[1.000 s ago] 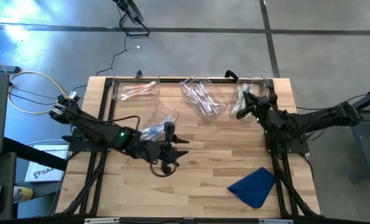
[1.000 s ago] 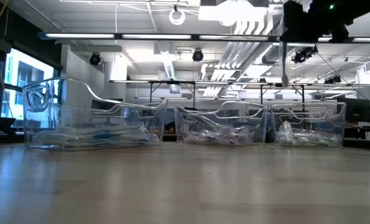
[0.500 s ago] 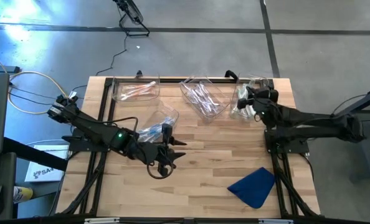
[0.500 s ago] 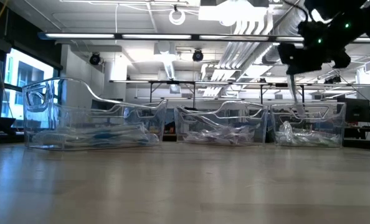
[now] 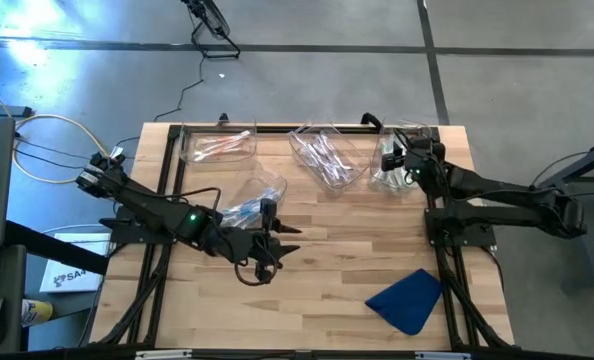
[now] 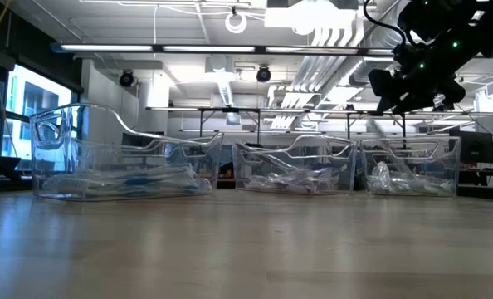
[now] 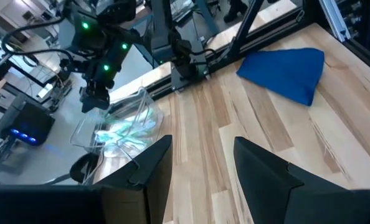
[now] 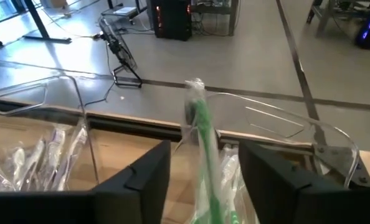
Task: Pick & Place Toothbrushes
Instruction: Return to Home Position
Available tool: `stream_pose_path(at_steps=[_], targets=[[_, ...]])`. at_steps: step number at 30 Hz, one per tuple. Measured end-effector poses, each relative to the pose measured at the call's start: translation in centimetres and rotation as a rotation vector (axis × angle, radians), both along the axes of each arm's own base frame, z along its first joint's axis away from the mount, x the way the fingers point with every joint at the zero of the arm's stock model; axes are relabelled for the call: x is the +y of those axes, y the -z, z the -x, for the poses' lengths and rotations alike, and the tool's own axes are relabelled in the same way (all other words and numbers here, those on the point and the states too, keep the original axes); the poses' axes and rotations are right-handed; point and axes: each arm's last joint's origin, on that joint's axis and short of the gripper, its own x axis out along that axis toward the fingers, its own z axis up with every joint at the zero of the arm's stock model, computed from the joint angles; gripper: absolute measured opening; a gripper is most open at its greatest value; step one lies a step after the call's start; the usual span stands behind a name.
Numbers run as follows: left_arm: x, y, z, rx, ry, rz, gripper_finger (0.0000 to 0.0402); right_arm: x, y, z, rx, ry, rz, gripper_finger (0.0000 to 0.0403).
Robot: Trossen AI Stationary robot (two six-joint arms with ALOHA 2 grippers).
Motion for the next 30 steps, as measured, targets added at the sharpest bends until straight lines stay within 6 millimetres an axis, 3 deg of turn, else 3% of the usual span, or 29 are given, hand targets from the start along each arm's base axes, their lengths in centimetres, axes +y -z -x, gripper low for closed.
stream_pose_path(at_steps=[5,10,14,22,30], targets=[[0.0,-0.1,0.0,-0.006,0.002,-0.002,0.0165,0.0,-0.2,0.0,0.011,-0.015,0.015,0.0199],[0.0,-0.1,0.0,-0.006,0.002,-0.003,0.0165,0.3,-1.2,0.5,0.015,-0.045,0.076,0.0192],[0.0,-0.1,0.0,0.0,0.01,-0.027,0.0165,0.7,-2.6,1.2,-0.094,-0.078,0.124,0.0181],[0.0,0.0,0.0,0.005,0.018,-0.054,0.0165,2.4,-5.5,2.1,-0.395,-0.371,0.189,0.0163],[0.0,0.0,0.0,0.013,0.031,-0.096,0.0165,3.7,-5.9,1.8,-0.461,-0.66,0.152,0.0109]])
